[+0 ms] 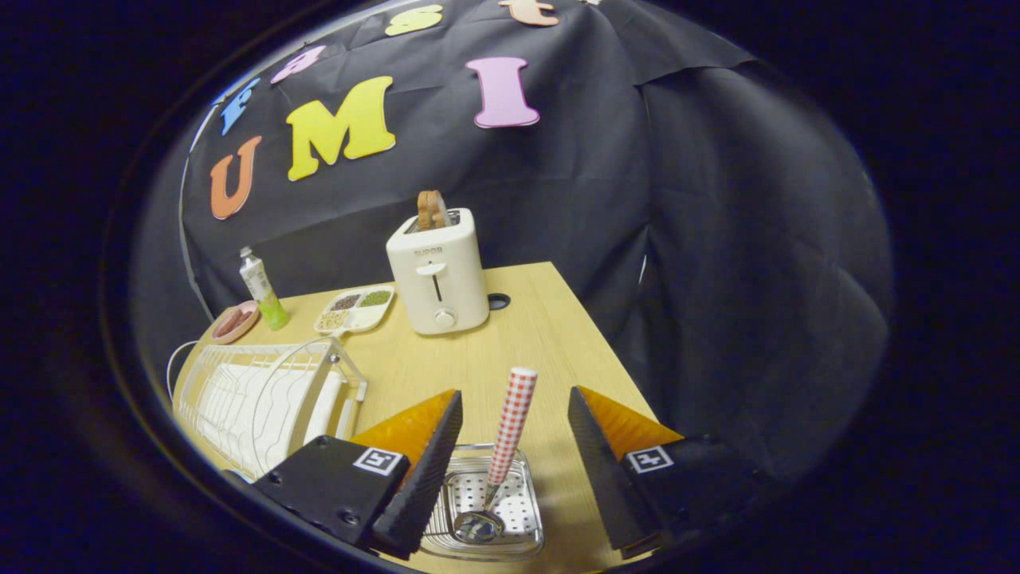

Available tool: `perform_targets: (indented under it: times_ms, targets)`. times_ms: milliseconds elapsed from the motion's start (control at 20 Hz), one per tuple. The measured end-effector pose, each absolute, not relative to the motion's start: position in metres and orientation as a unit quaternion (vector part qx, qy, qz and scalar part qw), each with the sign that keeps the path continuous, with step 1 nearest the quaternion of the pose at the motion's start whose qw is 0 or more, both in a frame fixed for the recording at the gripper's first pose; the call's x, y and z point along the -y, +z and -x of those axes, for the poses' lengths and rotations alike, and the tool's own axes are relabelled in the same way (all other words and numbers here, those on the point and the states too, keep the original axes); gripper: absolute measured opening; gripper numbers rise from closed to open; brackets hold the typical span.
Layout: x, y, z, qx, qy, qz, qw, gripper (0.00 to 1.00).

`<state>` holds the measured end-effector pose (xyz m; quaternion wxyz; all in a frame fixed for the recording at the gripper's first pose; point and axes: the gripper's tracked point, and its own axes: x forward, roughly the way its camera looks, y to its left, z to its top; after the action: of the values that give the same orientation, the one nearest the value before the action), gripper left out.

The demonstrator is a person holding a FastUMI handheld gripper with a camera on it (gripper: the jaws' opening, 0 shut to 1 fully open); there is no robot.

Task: Take the plate from the dish rack, then take the spoon from the basket and place it into the plate.

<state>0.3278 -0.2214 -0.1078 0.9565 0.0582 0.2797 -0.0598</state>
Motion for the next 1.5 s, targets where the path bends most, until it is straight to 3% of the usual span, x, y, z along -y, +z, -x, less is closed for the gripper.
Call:
perform_targets:
  times_ms: [250,300,1150,1500]
  targets:
    - [0.21,-0.107,-0.333,-0.271,-0.037,-0.066,0.96,0.19]
    - [0.21,-0.103,-0.329,-0.263,-0.04,-0.063,0.962,0.14]
    - [0.146,0.074,-0.231,-0.091,-0.038,0.016,0.995,0.11]
    - [0.08,0.095,-0.153,-0.055,-0.023,0.018,0.998,0.11]
